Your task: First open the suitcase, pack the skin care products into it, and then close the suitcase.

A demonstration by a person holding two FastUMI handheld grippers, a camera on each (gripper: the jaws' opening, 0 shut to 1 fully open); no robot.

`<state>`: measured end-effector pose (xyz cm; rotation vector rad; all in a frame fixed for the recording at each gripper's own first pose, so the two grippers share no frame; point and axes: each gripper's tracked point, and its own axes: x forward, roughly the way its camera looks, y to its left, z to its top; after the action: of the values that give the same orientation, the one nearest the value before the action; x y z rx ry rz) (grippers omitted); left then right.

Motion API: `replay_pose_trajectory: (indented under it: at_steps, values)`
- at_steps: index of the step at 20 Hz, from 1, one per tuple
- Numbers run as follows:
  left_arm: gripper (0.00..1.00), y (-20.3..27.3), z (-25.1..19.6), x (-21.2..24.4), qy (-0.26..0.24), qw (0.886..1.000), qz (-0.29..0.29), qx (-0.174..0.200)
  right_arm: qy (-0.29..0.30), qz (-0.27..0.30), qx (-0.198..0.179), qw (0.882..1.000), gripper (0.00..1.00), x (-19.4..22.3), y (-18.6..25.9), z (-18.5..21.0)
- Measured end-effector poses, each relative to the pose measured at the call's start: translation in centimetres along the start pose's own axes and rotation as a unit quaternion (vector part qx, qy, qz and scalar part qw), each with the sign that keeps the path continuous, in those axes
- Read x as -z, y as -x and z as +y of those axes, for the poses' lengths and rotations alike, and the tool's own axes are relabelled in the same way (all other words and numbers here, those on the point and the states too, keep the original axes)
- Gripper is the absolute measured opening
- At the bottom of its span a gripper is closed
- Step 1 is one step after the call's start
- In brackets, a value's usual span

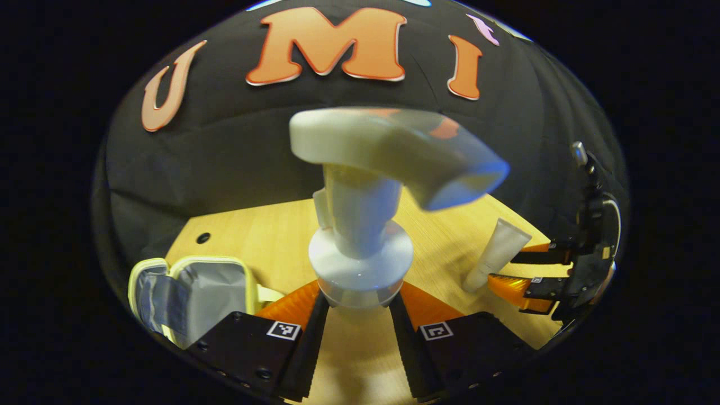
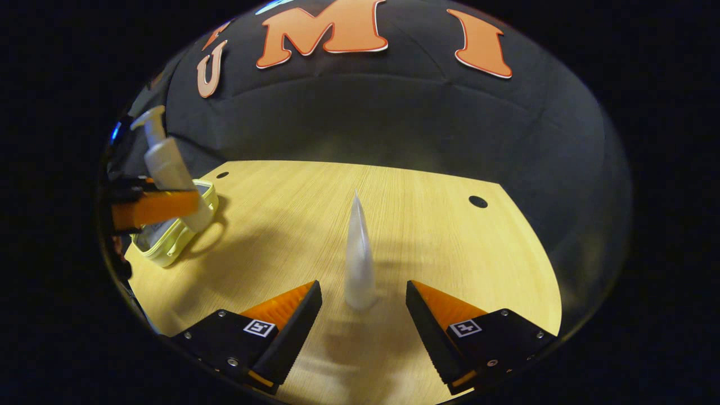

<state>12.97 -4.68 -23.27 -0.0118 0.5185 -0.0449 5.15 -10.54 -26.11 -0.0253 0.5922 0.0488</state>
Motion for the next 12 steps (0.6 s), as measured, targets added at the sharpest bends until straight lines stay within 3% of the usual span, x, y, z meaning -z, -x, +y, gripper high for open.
replay_pose_trajectory:
  at_steps: [4, 7, 12]
  values:
    - [0.62, 5.2, 7.4, 0.5, 0.043, 0.998, 0.022, -0.051, -0.011, 0.014, -0.01, 1.0, 0.89, 0.4, -1.8, 0.5]
    - [0.62, 8.0, 12.6, 1.4, 0.061, 0.993, 0.033, -0.101, -0.014, 0.021, -0.014, 1.0, 0.72, 0.7, -2.6, 0.9]
    - [0.63, 11.6, 18.4, 3.4, 0.093, 0.985, 0.066, -0.127, -0.013, 0.021, -0.011, 1.0, 0.49, 0.5, -3.2, 0.8]
